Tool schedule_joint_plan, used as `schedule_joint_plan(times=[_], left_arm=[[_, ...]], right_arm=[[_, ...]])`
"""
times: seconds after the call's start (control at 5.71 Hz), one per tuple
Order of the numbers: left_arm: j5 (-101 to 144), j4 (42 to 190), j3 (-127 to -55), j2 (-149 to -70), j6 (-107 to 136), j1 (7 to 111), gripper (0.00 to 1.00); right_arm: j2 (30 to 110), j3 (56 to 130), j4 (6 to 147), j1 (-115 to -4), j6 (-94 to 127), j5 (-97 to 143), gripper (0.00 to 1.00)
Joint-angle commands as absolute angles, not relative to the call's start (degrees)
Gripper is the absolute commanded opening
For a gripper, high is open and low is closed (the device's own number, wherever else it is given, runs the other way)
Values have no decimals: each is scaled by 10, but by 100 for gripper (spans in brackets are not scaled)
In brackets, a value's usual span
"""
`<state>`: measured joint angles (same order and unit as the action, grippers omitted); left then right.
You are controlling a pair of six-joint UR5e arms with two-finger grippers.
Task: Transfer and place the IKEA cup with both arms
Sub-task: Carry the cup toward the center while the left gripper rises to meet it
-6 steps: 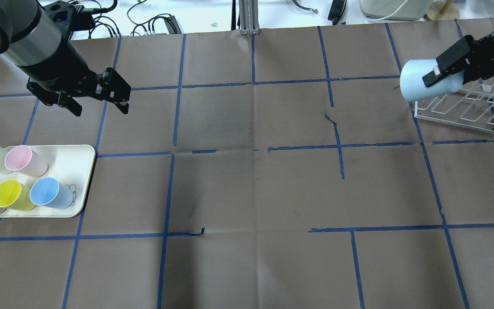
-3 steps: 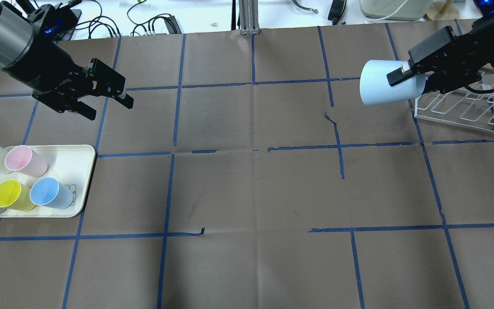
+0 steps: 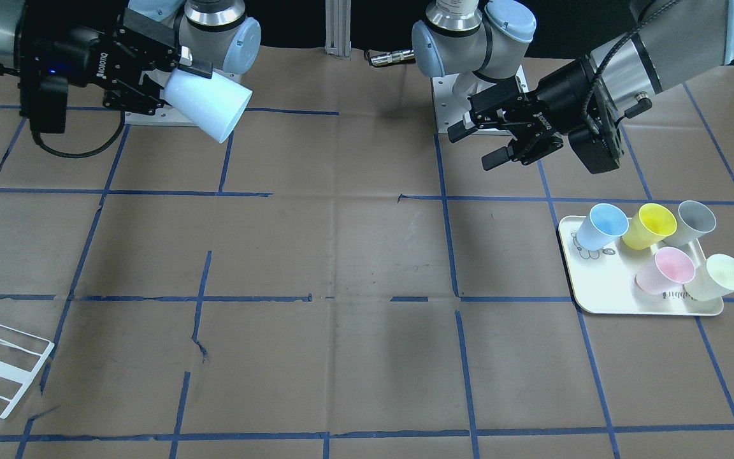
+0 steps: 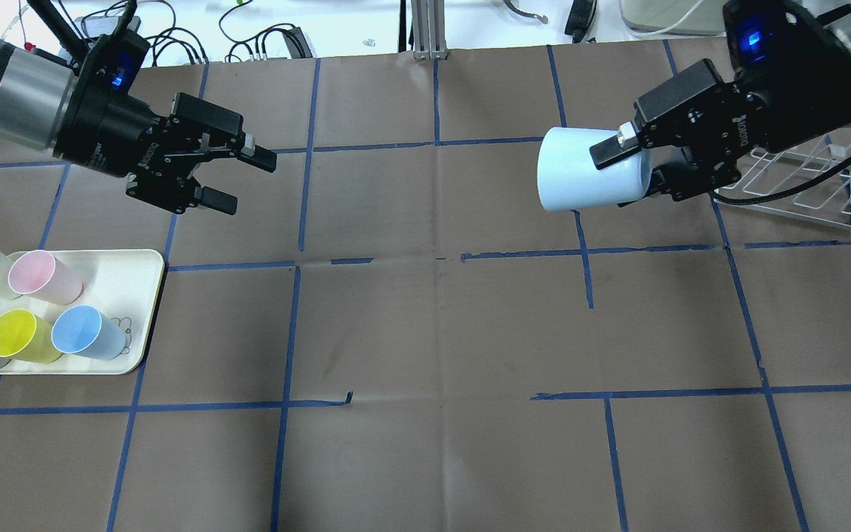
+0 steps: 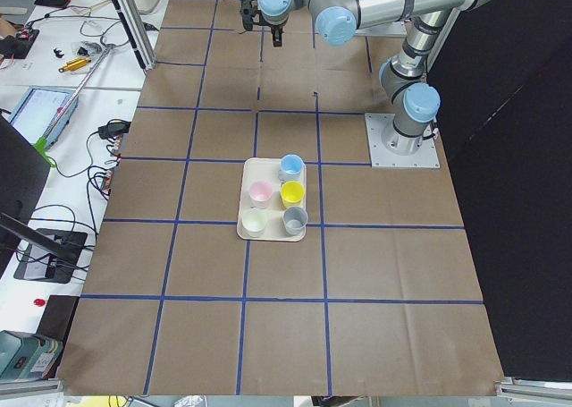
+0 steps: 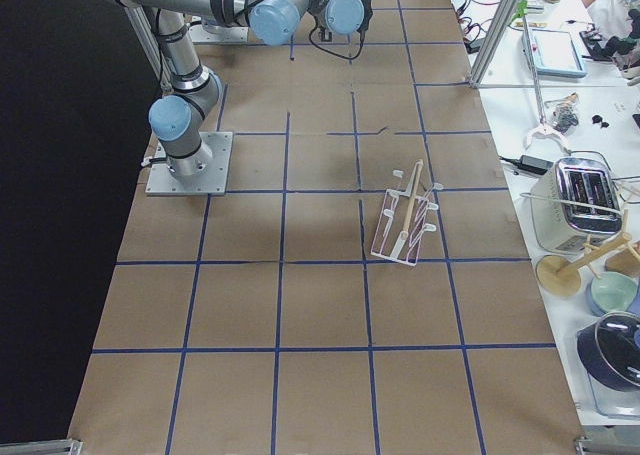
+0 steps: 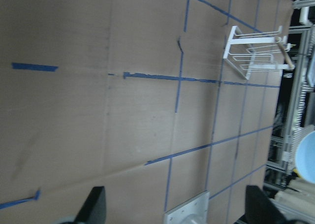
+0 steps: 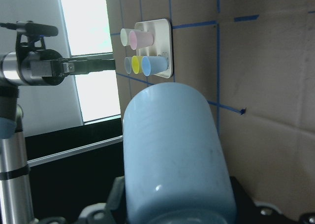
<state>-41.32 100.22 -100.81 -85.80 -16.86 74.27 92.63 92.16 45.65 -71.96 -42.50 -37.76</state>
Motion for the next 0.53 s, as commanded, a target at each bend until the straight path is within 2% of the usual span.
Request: schedule_joint_plan(times=[0.0,0.35], left_arm=[[-284,1002,-1041,-859,-163,749,98],[-192,1004,-1046,-820,-163,759,98]], right_arm=[[928,929,376,-738,-451,-301,42],[928,929,328,-746,-451,-249,42]])
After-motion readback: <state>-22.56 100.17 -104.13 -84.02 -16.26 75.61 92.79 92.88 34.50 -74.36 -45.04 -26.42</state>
